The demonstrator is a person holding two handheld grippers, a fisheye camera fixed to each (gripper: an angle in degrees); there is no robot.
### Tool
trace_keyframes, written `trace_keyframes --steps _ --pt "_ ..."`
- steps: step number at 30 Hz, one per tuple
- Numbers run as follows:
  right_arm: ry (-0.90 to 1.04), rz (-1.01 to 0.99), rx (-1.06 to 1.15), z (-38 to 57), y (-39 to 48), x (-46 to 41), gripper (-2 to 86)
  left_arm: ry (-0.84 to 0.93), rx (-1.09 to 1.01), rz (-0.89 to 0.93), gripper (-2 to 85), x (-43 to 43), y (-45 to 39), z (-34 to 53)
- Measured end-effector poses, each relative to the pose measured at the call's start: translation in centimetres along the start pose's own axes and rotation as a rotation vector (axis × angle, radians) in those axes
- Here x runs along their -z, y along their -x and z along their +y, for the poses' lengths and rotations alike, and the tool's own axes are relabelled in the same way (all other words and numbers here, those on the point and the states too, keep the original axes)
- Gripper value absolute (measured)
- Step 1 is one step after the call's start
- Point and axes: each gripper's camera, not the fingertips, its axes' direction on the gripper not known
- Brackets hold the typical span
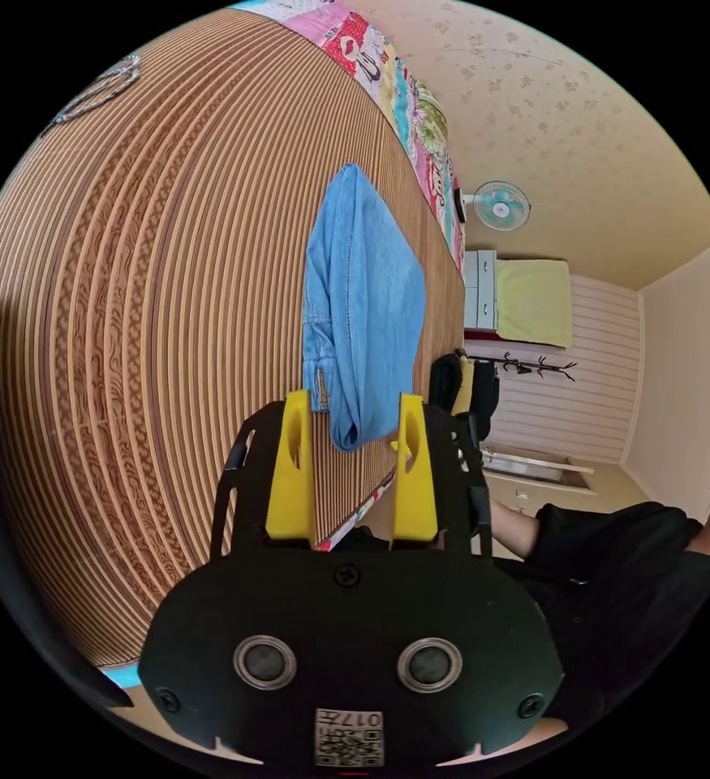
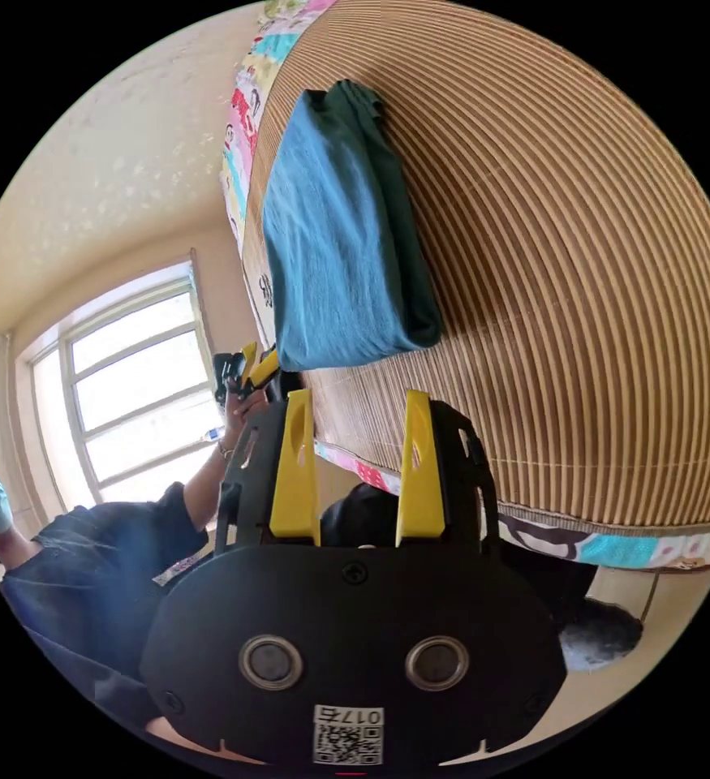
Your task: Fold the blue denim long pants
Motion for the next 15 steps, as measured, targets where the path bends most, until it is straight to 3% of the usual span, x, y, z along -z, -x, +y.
trace_keyframes --steps 6,9,15 --pt "-0.142 -0.293 -0.118 1.6 -3.6 -2.9 17.8 0.227 -0.029 -0.062 15.8 -5.3 1.0 -4.1" --pt "-0.215 -0.362 -0.157 3.6 -5.0 -3.1 18.0 0.174 -0.024 -0.142 12.8 -5.9 0.7 -3.3" --pt "-0.287 -0.393 -0.107 7.6 -6.9 1.1 18.9 0.152 0.079 0.084 7.8 -8.6 1.9 -0.4"
